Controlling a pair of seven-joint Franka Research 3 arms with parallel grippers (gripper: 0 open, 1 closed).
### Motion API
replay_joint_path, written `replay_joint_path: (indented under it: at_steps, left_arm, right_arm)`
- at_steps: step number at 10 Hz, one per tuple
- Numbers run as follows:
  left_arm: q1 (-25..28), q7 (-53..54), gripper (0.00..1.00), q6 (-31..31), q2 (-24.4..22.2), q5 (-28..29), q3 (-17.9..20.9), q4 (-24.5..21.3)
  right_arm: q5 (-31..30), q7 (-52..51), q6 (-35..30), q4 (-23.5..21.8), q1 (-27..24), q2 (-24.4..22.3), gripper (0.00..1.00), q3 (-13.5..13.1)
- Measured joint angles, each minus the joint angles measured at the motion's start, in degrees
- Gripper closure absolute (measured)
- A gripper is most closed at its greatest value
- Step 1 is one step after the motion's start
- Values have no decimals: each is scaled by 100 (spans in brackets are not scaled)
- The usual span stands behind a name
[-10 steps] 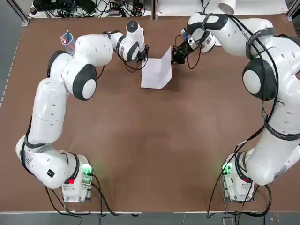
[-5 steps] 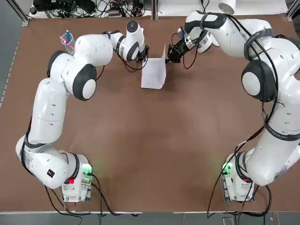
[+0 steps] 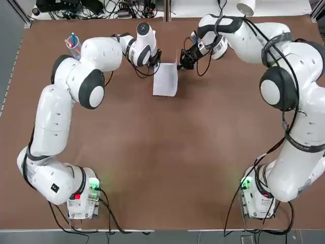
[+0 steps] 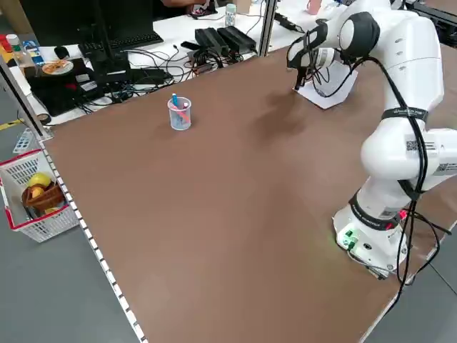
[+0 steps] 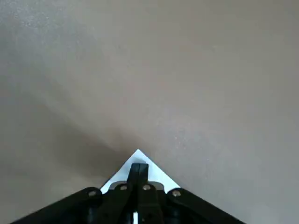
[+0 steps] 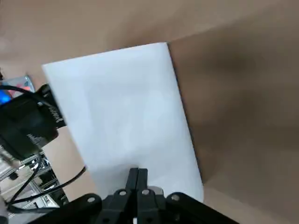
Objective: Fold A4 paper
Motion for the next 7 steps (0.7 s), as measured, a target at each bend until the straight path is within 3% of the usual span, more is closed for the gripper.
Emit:
replay_joint_path:
  at_steps: [7]
  left_arm:
    - [31,0,99,98,13,0,2,-6]
  right_arm:
    - [198,0,316,238,233,310,99,7]
